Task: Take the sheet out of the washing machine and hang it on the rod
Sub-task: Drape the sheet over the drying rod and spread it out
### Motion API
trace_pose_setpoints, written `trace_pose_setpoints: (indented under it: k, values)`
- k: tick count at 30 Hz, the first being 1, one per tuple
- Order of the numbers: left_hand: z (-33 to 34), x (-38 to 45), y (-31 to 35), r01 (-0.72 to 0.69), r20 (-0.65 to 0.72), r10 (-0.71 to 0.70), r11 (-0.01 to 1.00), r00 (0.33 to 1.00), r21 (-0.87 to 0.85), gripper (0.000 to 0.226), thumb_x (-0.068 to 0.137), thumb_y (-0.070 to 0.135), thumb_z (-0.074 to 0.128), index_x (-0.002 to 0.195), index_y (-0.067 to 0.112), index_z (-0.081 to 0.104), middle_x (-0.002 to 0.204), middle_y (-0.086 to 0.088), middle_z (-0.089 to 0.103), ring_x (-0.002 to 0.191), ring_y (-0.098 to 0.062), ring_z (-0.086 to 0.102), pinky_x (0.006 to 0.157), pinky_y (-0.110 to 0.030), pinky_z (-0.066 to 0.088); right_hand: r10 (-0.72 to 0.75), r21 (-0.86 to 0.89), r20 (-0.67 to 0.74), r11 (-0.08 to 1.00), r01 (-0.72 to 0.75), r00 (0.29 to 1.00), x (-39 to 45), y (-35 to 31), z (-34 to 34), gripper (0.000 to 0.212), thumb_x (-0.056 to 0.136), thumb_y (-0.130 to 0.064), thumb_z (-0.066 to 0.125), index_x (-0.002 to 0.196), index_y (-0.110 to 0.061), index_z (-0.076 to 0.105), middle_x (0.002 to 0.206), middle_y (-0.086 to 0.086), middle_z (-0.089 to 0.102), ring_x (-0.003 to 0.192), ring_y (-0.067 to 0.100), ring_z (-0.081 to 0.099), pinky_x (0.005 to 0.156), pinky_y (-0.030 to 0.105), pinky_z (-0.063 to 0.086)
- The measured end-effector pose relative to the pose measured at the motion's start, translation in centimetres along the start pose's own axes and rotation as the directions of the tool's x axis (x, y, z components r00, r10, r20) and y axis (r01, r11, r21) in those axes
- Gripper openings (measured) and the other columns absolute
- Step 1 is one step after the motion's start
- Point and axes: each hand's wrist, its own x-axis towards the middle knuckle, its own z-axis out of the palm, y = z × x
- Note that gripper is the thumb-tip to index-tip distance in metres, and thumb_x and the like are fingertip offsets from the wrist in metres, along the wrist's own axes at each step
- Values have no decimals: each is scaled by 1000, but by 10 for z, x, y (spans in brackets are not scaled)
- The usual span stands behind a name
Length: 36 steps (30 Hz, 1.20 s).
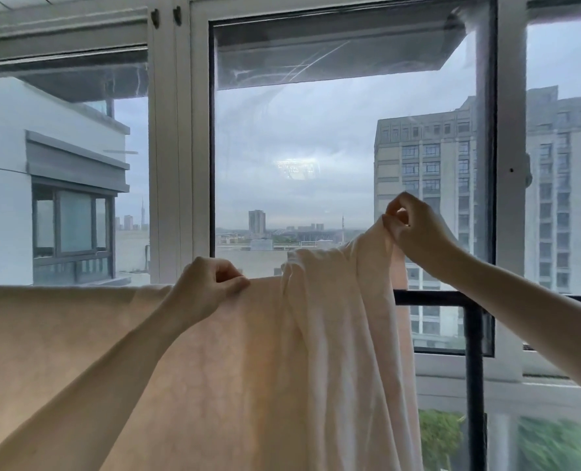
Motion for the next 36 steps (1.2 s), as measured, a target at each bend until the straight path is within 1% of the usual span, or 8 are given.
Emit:
trace_pose_setpoints:
  k: [5,8,17,19,24,27,31,36]
  values:
    - [-3,-1,4,-9,-41,10,999,999,33,17,82,29,71,73,15,71,66,3,68,66,-10,63,63,-21,45,-42,-35,-2,999,42,999,2,9,-10,3,92,-19,60,92,-16,58,81,-6,62,70,9,59,60,24,51]
    - [-8,-1,6,-15,-76,18,999,997,37,15,82,27,71,73,16,70,62,7,66,59,-1,59,58,-14,40,-63,-57,-26,997,61,998,3,14,-14,4,91,-18,61,91,-15,58,76,-9,59,69,5,57,57,17,43]
    - [-19,-2,-6,42,-211,-10,988,977,149,7,85,14,67,82,8,68,72,0,65,69,-7,58,69,-24,47,-35,-106,-117,994,22,992,14,33,-38,6,92,-12,56,95,-7,56,82,7,61,67,17,56,61,23,46]
    - [-24,-3,-13,80,-210,-45,984,977,161,7,87,13,65,85,6,68,76,-3,66,70,-12,59,68,-24,46,14,-114,-186,993,-35,982,18,43,-55,9,93,-11,55,98,-3,56,85,12,61,71,23,56,65,31,48]
    - [-23,0,-15,95,-180,-55,970,982,222,6,89,13,63,85,9,65,74,0,63,69,-8,55,63,-19,42,106,-128,-327,980,-155,939,16,67,-85,16,94,-9,53,105,1,55,91,15,57,79,24,51,63,25,37]
    - [-14,1,-9,100,-170,-56,960,984,260,7,89,12,63,82,11,63,73,0,61,69,-10,56,71,-29,50,90,-142,-357,979,-149,930,10,78,-94,13,94,-10,53,103,-1,54,89,13,56,79,25,51,70,33,42]
    - [2,0,7,48,-123,-13,956,992,290,9,88,12,62,80,15,62,77,-1,64,75,-16,61,66,-24,43,37,-201,-250,975,-90,968,-4,85,-100,4,94,-14,54,95,-9,53,82,7,57,71,24,53,58,27,43]
    - [21,-7,31,-75,57,65,981,996,181,16,88,8,59,85,20,69,82,11,67,80,1,60,67,-9,39,-25,-221,-27,975,18,999,-23,89,-95,8,92,-14,57,93,-6,56,81,7,62,73,24,59,65,33,48]
